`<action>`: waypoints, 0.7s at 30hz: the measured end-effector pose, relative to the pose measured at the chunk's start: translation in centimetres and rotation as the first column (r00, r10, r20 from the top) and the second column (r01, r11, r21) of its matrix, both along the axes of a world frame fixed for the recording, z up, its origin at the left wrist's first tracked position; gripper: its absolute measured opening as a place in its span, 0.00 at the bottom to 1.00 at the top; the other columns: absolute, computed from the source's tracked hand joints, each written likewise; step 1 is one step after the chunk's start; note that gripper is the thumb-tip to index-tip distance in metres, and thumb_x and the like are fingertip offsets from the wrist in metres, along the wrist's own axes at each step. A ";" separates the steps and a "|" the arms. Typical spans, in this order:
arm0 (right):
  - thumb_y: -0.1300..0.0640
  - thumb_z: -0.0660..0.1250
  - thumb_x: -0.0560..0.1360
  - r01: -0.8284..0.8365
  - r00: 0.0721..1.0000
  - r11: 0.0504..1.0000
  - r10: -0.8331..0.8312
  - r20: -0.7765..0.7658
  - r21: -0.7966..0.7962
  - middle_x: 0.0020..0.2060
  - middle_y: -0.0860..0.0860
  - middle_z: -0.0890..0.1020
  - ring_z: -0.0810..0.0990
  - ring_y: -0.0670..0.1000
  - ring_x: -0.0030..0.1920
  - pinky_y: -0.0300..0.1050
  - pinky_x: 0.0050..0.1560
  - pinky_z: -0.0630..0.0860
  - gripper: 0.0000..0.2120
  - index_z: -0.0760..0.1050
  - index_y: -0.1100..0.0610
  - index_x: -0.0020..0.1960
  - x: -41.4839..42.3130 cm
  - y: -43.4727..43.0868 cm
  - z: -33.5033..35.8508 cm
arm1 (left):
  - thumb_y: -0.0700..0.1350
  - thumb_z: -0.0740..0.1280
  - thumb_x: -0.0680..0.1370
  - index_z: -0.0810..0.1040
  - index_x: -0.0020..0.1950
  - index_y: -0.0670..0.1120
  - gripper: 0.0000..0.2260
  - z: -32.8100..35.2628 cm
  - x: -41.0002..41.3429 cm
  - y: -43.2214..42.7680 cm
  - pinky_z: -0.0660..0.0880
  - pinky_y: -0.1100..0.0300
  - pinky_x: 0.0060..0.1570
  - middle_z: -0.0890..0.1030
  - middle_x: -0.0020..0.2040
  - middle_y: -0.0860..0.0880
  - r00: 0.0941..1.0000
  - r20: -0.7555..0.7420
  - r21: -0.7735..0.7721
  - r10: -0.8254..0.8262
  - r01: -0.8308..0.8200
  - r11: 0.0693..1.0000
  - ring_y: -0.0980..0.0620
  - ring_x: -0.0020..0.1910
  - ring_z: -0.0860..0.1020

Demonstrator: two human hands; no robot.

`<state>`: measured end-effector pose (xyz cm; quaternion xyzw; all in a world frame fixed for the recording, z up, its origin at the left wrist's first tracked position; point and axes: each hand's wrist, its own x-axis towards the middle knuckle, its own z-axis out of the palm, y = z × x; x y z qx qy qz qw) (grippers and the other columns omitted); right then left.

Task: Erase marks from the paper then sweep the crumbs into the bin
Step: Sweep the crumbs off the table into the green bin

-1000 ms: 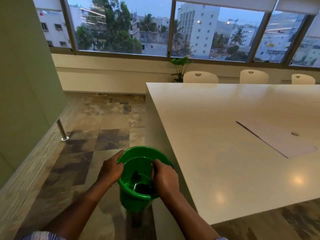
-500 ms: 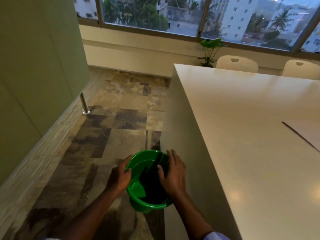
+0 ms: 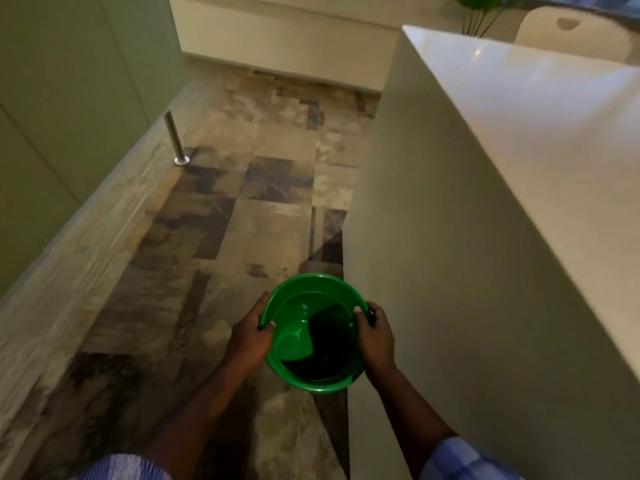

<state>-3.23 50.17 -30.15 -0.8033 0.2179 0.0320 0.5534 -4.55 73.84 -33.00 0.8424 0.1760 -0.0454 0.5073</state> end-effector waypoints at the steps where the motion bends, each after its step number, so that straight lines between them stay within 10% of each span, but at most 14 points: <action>1: 0.45 0.66 0.79 0.005 1.000 1.000 -0.005 -0.003 -0.003 0.58 0.50 0.82 0.81 0.53 0.58 0.53 0.62 0.78 0.17 0.74 0.48 0.67 0.3 0.1 -1.2 | 0.38 0.67 0.80 0.64 0.79 0.61 0.32 -1.2 0.1 -0.1 0.80 0.59 0.48 0.81 0.66 0.47 1.000 -0.009 -0.017 0.000 0.000 1.000 0.51 0.49 0.83; 13: 0.53 0.65 0.77 0.037 0.986 0.999 -0.035 -0.161 0.007 0.58 0.49 0.80 0.80 0.53 0.56 0.55 0.60 0.79 0.19 0.73 0.42 0.66 3.7 -0.8 -23.4 | 0.41 0.71 0.79 0.62 0.81 0.56 0.33 -24.9 1.8 -1.0 0.75 0.57 0.58 0.75 0.64 0.55 0.992 -0.117 -0.127 -0.047 0.032 0.991 0.53 0.59 0.78; 21: 0.56 0.66 0.76 0.052 0.969 0.997 -0.038 -0.245 0.052 0.59 0.55 0.80 0.80 0.58 0.58 0.60 0.61 0.78 0.23 0.71 0.47 0.70 3.5 -1.9 -37.2 | 0.38 0.70 0.78 0.67 0.71 0.56 0.26 -37.6 2.3 -2.8 0.84 0.47 0.46 0.82 0.54 0.48 0.974 -0.225 -0.171 0.014 -0.054 0.984 0.46 0.47 0.84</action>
